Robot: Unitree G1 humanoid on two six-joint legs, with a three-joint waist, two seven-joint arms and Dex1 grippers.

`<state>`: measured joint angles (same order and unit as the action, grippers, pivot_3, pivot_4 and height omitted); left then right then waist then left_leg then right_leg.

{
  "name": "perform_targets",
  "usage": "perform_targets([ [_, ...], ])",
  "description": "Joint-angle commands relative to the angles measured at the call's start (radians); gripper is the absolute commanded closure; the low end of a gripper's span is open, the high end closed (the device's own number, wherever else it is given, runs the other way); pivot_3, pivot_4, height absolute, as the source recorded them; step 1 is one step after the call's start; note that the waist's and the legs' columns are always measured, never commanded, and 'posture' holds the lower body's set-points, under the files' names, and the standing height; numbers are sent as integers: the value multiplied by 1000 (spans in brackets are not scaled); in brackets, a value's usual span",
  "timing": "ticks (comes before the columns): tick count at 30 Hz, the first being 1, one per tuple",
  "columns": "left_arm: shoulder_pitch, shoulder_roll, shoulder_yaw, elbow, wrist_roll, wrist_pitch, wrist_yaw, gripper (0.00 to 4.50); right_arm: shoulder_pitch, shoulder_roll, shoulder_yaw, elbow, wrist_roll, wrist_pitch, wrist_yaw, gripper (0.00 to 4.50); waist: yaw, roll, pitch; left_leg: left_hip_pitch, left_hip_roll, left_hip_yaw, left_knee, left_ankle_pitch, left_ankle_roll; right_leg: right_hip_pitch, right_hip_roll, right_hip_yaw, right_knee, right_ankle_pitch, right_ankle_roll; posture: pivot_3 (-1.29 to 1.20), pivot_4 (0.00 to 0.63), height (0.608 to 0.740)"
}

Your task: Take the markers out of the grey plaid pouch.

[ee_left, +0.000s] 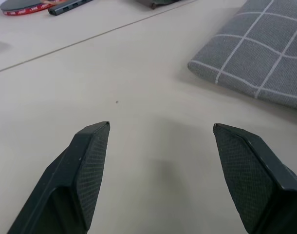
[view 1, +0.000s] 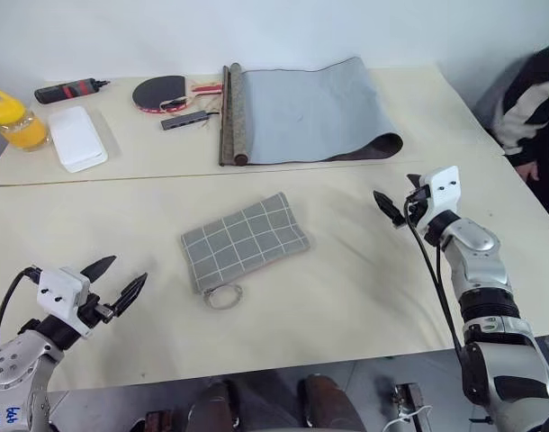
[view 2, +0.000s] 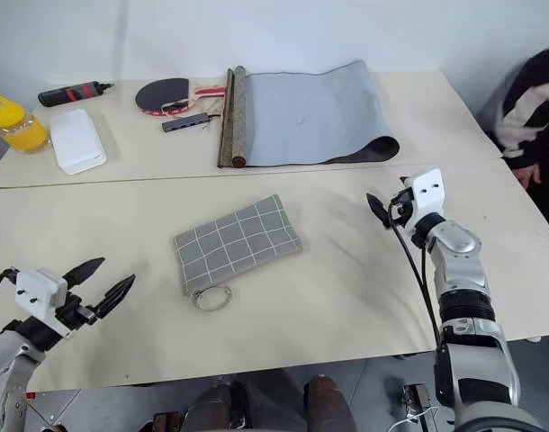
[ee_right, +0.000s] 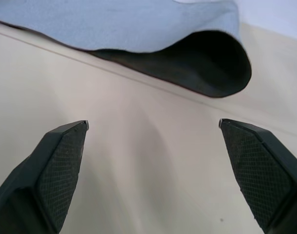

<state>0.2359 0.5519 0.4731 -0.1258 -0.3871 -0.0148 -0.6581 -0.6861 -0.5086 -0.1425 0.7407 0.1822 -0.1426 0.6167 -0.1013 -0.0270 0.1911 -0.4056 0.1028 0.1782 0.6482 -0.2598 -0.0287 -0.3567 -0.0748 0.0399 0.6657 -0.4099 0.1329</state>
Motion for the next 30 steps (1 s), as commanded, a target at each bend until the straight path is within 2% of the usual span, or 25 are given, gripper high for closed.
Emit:
perform_targets([
  [1, 14, 0, 13, -42, 8, -54, -6, 907, -8, 0, -9, -21, 4, -33, 16, 0, -1, 0, 0, 0, 0, 0, 0, 0, 0, 0, 0, 0, 0, 0, 0, 0, 150, 740],
  [7, -3, 10, -17, -32, 27, -69, -10, 907, 3, 2, 0, -60, 2, -28, 41, 0, -7, 0, 0, 0, 0, 0, 1, 0, 0, 0, 0, 0, 0, 0, 0, 0, 150, 740],
  [16, -51, 6, -38, 15, 16, -129, -62, 907, 55, 39, 13, -239, 46, 63, 95, 0, -9, 0, 0, 0, 0, 0, 0, 0, 0, 0, 0, 0, 1, 0, 0, 0, 150, 740],
  [20, -81, 10, -56, 43, 45, -172, -69, 871, 71, 84, 26, -354, 95, 122, 122, 907, -7, 0, 0, 0, 0, 0, 1, 0, 0, 0, 0, 0, 1, 0, 0, 0, 150, 740],
  [25, -98, 20, -83, 93, 110, -302, -91, 871, 121, 199, 155, -593, 126, 235, 151, 2701, -11, 0, 0, 0, 1, 0, 0, 0, 0, -1, 1, 0, 3, 0, 0, 0, 150, 740],
  [30, -113, 46, -116, 158, 206, -457, -87, 871, 140, 277, 277, -677, 47, 263, 95, 4445, -7, -1, 0, 0, 0, 0, 0, 0, -1, -2, 0, 0, 3, 0, 0, 0, 150, 740],
])
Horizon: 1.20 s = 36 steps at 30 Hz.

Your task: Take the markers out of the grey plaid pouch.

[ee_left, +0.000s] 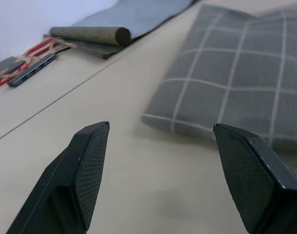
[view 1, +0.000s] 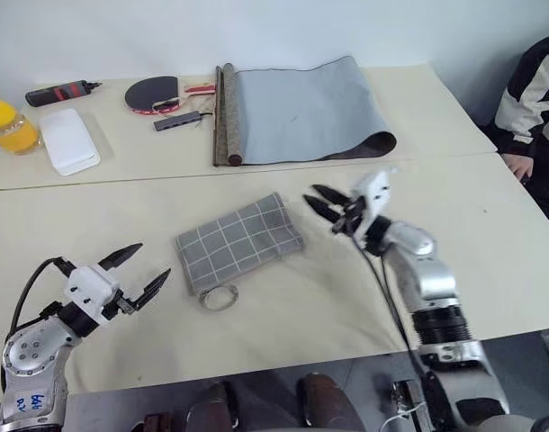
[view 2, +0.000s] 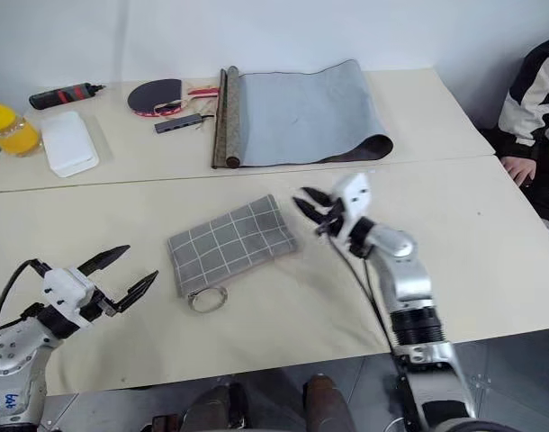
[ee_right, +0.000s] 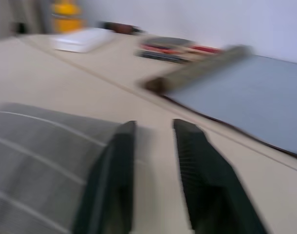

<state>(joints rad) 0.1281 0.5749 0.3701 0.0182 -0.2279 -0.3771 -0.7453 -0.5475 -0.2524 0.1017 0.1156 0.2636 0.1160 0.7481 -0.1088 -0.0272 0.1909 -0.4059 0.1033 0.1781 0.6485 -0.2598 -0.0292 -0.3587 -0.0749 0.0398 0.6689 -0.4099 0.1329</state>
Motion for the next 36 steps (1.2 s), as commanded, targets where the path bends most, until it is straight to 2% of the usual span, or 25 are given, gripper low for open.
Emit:
perform_targets([
  [1, -16, 21, -19, 25, 62, -113, 12, 871, -4, 29, 50, -17, -77, -10, -70, 4478, 3, -1, -1, 0, 0, 0, 0, 0, 0, 0, 0, 0, 0, 0, 0, 0, 150, 740],
  [8, -66, 42, -95, 108, 192, -287, 52, 871, -46, 70, 104, 191, -234, -59, -197, 4478, 13, -2, -1, 0, -1, 1, 1, 0, 1, 0, -1, -1, 0, 0, 0, 0, 150, 740],
  [13, -110, 39, -148, 151, 247, -340, 94, 871, -51, 52, 154, 280, -316, -101, -192, 4478, 3, -3, -2, 1, 0, 1, 0, 0, 0, 0, -1, -1, 2, 0, 0, 0, 150, 740],
  [16, -158, 33, -181, 181, 293, -363, 133, 871, -47, 54, 154, 283, -315, -105, -180, 4478, 2, -4, -2, 1, 0, 1, 1, 0, 1, 0, -1, -1, 3, 0, 0, 0, 150, 740],
  [21, -212, 32, -241, 218, 298, -393, 144, 871, -30, 50, 147, 250, -310, -99, -168, 4478, 0, -5, -3, 2, 0, 1, 2, 1, 1, 1, -1, -1, 5, 0, 0, 0, 150, 740],
  [25, -223, 47, -287, 241, 229, -403, 88, 871, -18, 43, 142, 229, -310, -93, -162, 4478, 0, -5, -3, 2, 0, 1, 1, 1, 1, 0, -1, -1, 5, 0, 0, 0, 150, 740],
  [26, -225, 50, -290, 246, 224, -404, 86, 1259, -17, 42, 140, 225, -308, -91, -161, 4500, -1, -5, -3, 2, 0, 1, 1, 1, 1, 0, -1, -1, 5, 0, 0, 0, 150, 740],
  [28, -225, 54, -293, 251, 215, -407, 80, 1721, -13, 39, 138, 218, -308, -90, -159, 4500, -1, -5, -3, 2, 0, 1, 1, 1, 1, 0, -1, -1, 5, 0, 0, 0, 150, 740],
  [36, -219, 73, -322, 255, 168, -427, 43, 4153, -8, 27, 130, 193, -305, -85, -154, 4500, -1, -5, -3, 2, 0, 1, 1, 1, 1, 0, -1, -1, 5, 0, 0, 0, 150, 740],
])
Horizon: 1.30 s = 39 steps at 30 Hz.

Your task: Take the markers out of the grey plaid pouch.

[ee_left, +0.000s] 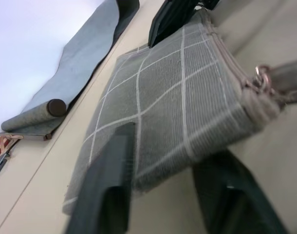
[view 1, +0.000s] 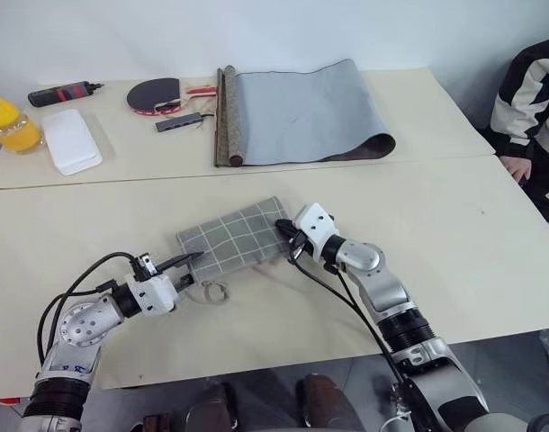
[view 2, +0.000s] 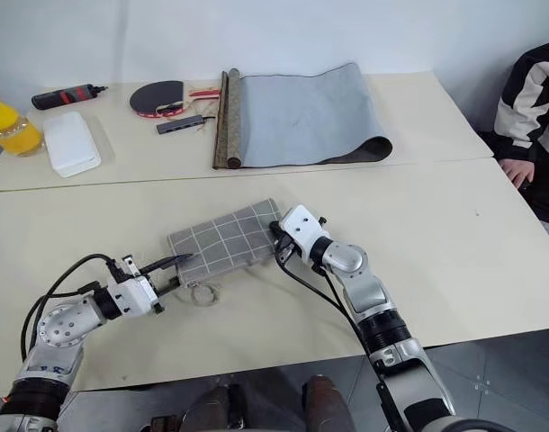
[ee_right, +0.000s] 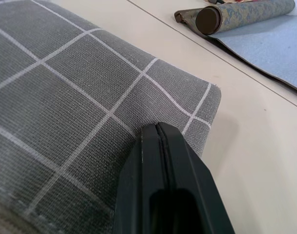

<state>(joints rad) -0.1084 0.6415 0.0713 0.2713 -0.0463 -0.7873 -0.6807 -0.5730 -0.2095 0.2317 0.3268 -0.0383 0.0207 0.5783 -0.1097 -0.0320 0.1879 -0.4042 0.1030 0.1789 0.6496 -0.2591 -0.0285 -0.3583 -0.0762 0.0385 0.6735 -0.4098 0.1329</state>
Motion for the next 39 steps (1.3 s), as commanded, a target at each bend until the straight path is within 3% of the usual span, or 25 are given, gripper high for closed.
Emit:
perform_targets([
  [1, 20, 7, -25, 0, -15, -18, -22, 4459, 17, -22, -6, -30, 4, 16, 22, 4500, 0, 0, 0, 0, 0, 0, 0, 0, 0, 0, 0, 0, 0, 0, 0, 0, 150, 740],
  [3, 26, 5, -29, -10, -12, -18, -18, 4491, 18, -33, -30, -74, 34, 35, 37, 4500, 1, 0, 0, 0, 0, 0, 0, 0, 0, 0, 0, 0, 0, 0, 0, 0, 150, 740],
  [7, 21, -33, -27, -58, 34, 18, 49, 4491, 59, -58, -73, -331, 242, 221, 173, 4500, 10, 0, 0, -1, 0, 0, -1, 0, 0, 0, 0, 0, -1, 0, 0, 0, 150, 740],
  [9, 8, -66, -32, -77, 89, 51, 104, 4500, 70, -93, -93, -453, 352, 352, 227, 4130, 18, 1, 0, -1, 0, 0, -1, 0, 0, 0, 0, 0, -2, 0, 0, 0, 150, 740],
  [12, -21, -123, -47, -85, 180, 133, 191, 4500, 63, -140, -137, -580, 514, 547, 268, 3243, 35, 0, 0, -1, 0, -1, 0, -1, 1, 0, 0, 0, -2, 0, 0, 0, 150, 740],
  [18, -121, -228, -116, -86, 299, 237, 307, 4500, 81, -209, -111, -660, 634, 727, 317, 1123, 73, 0, -1, -1, -2, -2, 1, -2, 4, 3, -1, 0, -6, 1, -1, 0, 150, 740],
  [23, -155, -258, -166, -115, 322, 282, 312, 4500, 136, -193, -20, -604, 520, 673, 251, 1123, 82, 0, -1, -2, -1, -1, 1, -2, 3, 1, -1, -1, -6, 1, -1, 0, 150, 740],
  [30, -161, -244, -177, -131, 316, 307, 313, 4500, 119, -119, -7, -519, 468, 626, 183, 1123, 81, 0, -1, -2, -1, 2, 0, -3, 3, 0, -1, -1, -8, 1, -1, 0, 150, 740],
  [33, -160, -242, -179, -136, 314, 314, 315, 4500, 123, -82, -7, -510, 467, 626, 169, 1729, 81, 0, -1, -2, -1, 2, 1, -3, 3, 0, -1, -1, -8, 1, -1, 0, 150, 740],
  [39, -147, -238, -176, -156, 308, 327, 320, 4500, 130, -72, -5, -502, 450, 611, 165, 3824, 82, 0, -1, -2, -1, 2, 0, -3, 2, 0, -1, -1, -9, 1, -1, 0, 150, 740],
])
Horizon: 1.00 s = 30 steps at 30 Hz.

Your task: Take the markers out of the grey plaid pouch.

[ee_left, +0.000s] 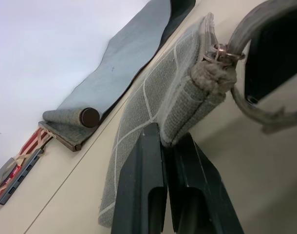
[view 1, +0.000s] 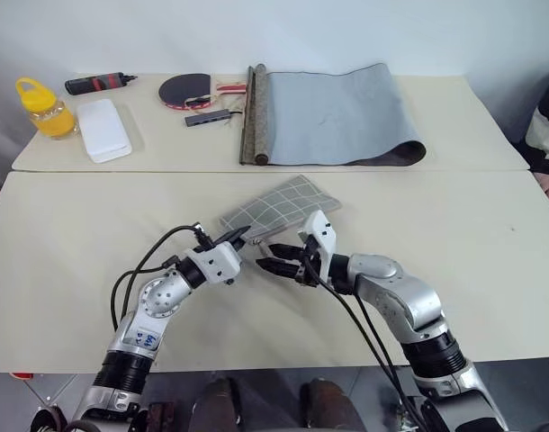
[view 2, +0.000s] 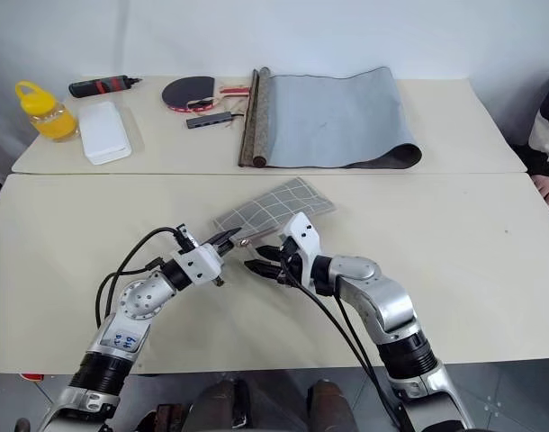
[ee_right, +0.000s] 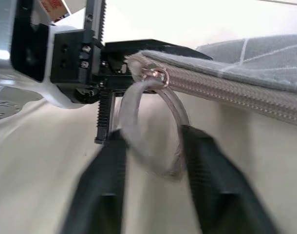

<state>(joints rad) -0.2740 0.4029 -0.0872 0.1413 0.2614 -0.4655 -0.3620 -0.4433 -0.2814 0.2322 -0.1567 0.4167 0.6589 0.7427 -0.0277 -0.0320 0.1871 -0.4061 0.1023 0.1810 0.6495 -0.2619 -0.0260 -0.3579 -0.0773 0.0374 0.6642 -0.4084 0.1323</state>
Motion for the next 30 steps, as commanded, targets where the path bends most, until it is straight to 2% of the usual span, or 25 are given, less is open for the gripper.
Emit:
perform_targets([
  [1, 23, 4, -15, -34, -5, 6, 1, 4500, -1, -8, -7, -17, -11, -34, 5, 4247, -1, 0, 0, 0, 0, 0, 0, 0, 0, 0, 0, 0, 0, 0, 0, 0, 150, 740],
  [2, 29, 7, -10, -42, -15, 7, -3, 4500, -6, -13, -19, -9, -13, -39, 5, 4465, -1, 0, 0, 0, 0, 0, 0, 0, 0, 0, 0, 0, 0, 0, 0, 0, 150, 740],
  [8, 71, 45, 59, -111, -197, 71, -93, 4500, -37, -125, -70, 80, -51, -110, 68, 4465, -3, 0, 0, 0, 0, 1, -1, 0, 0, 0, 0, 0, -1, 0, 0, 0, 150, 740],
  [15, 95, 208, 169, -122, -385, 38, -261, 4500, -122, -294, -140, 367, -147, -310, 136, 4465, -11, 0, 0, 0, 1, 10, -1, 0, 0, -1, 0, 0, -1, 0, 0, 0, 150, 740],
  [19, 94, 230, 196, -89, -429, 23, -299, 4500, -152, -323, -151, 455, -172, -375, 161, 4465, -17, 0, 0, 0, 1, 11, -2, 0, 0, -2, 0, 1, -3, 0, 0, 0, 150, 740],
  [23, 89, 197, 187, -87, -430, 47, -278, 4500, -151, -297, -166, 413, -140, -383, 184, 4465, -29, 0, 0, 0, 1, 11, -2, 0, -1, -2, 0, 1, -2, 0, 0, 0, 150, 740],
  [27, 83, 164, 161, -111, -409, 61, -272, 4500, -130, -330, -163, 335, -91, -329, 277, 3523, -31, 0, 0, 0, 2, 12, -1, 0, -1, -2, 0, 1, -1, 0, 0, 0, 150, 740],
  [30, 83, 147, 149, -110, -392, 61, -269, 4500, -112, -384, -175, 252, -44, -285, 366, 2492, -28, 0, 0, 0, 2, 12, -1, 0, -1, -2, 0, 1, -2, 0, 0, 0, 150, 740],
])
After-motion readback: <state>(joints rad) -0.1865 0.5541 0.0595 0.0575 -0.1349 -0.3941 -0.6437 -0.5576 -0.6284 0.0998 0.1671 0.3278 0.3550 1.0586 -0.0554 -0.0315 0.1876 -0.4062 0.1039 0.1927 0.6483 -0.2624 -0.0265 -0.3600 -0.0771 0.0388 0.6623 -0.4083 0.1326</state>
